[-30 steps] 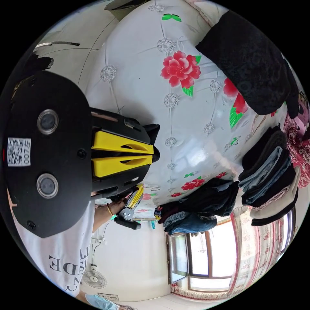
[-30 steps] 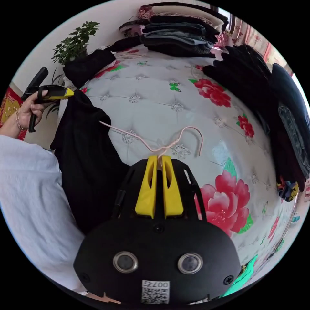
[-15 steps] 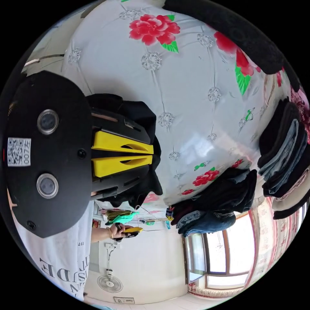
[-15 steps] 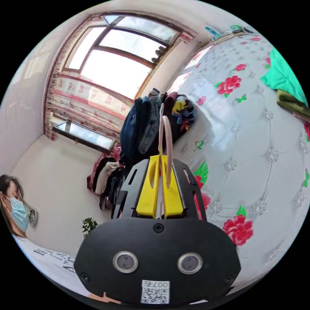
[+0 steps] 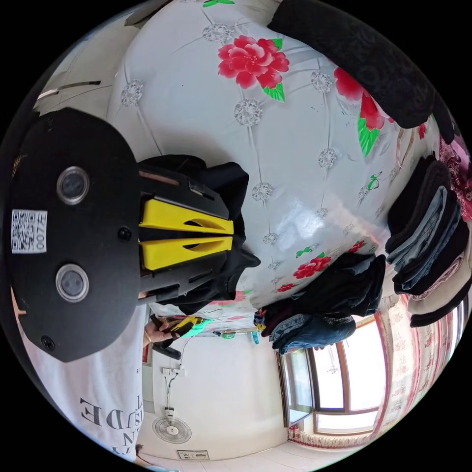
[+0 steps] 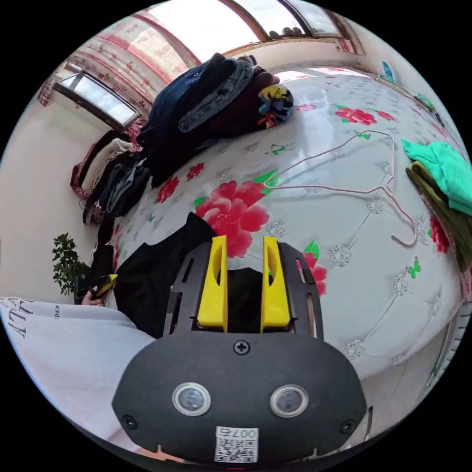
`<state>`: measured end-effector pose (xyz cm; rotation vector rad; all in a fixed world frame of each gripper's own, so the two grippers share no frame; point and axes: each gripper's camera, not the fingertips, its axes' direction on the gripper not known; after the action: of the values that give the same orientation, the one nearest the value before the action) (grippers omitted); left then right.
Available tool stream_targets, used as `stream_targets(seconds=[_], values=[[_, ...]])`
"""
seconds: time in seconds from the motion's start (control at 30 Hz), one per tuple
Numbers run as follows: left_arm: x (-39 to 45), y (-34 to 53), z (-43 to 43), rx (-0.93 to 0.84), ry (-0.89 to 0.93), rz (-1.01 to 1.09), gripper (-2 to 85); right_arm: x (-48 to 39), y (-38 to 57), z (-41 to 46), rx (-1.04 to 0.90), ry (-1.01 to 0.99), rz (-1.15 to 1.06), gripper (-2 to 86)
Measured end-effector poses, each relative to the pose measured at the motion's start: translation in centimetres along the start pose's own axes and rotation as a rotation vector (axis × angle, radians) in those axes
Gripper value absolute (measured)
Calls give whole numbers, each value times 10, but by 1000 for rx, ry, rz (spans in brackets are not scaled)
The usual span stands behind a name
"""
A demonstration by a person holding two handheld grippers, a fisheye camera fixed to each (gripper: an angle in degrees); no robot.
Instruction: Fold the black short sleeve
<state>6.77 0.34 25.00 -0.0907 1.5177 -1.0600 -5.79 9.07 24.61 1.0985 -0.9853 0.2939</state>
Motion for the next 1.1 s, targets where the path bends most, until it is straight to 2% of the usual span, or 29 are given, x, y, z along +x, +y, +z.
stream_targets(seconds=[0.07, 0.17, 0.2, 0.27, 0.37, 0.53, 0.63, 0.73, 0.8, 0.87, 0.93, 1.0, 1.1], values=[[1, 3, -1, 1, -4, 7, -10, -24, 3, 28, -58, 9, -98, 64], [6, 11, -6, 19, 2, 20, -10, -46, 6, 79, -262, 22, -176, 47], [8, 15, -9, 22, -1, 28, -10, -58, 12, 76, -177, 99, -243, 30], [9, 24, -13, 27, -15, 36, -10, -66, 16, 86, -264, 114, -281, 14], [4, 41, -22, 53, -27, 14, -10, -65, 19, 73, -247, 46, -230, 3], [12, 47, -46, 122, 27, 29, -10, -78, 14, 16, -64, -20, -230, -2], [41, 28, -69, 195, 75, 126, -10, -98, -5, -32, 87, -96, -265, -2], [78, -7, -85, 213, 73, 220, -9, -111, -33, -58, 167, -150, -256, -1], [110, -40, -107, 330, 135, 319, -8, -117, -65, -80, 278, -230, -217, 2], [135, -72, -121, 392, 153, 392, -6, -130, -95, -91, 360, -226, -202, 7], [159, -106, -121, 398, 82, 439, 1, -150, -123, -92, 414, -151, -217, 17], [168, -134, -112, 416, -92, 373, 34, -164, -150, -77, 433, -55, -160, 33], [148, -126, -89, 372, -229, 297, 69, -160, -147, -39, 319, 57, -125, 46]])
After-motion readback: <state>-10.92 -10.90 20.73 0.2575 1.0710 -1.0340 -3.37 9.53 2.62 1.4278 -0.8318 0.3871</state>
